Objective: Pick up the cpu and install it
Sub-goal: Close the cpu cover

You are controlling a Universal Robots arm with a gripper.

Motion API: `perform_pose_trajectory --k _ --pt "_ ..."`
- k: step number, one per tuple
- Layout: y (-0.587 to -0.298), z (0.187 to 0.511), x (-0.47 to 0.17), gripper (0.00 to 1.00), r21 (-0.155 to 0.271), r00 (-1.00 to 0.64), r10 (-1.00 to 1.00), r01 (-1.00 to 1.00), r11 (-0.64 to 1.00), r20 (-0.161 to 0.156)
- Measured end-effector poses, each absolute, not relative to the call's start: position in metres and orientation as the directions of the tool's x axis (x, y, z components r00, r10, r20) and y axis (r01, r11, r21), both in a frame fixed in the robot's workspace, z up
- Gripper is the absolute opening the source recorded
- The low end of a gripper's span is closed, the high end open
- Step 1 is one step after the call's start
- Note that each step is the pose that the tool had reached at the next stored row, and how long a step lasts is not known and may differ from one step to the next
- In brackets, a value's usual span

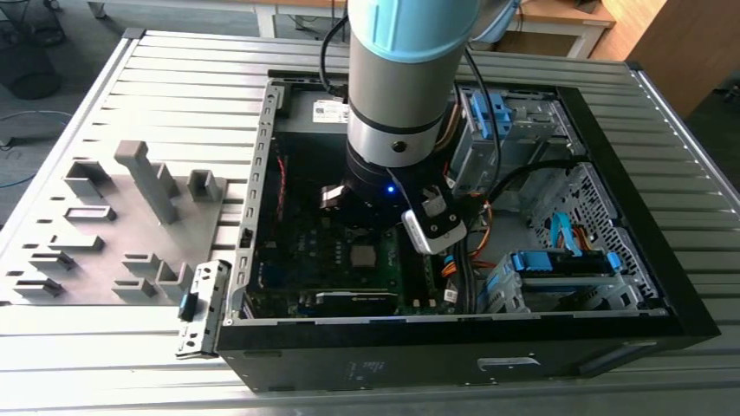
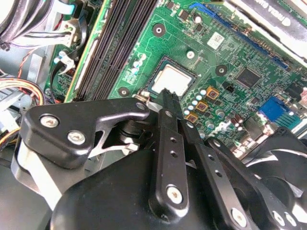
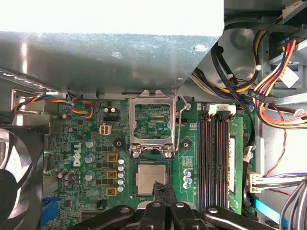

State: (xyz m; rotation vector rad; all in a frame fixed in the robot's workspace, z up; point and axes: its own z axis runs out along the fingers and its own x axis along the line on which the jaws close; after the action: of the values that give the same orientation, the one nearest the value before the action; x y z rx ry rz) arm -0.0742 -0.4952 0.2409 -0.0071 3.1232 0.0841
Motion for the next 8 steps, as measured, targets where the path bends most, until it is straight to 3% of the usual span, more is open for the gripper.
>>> perform_pose_trajectory --k 8 --pt "-0.4952 0.2409 -0.0742 0.1 0.054 -0.997 -0.074 -0.075 0.996 -0.018"
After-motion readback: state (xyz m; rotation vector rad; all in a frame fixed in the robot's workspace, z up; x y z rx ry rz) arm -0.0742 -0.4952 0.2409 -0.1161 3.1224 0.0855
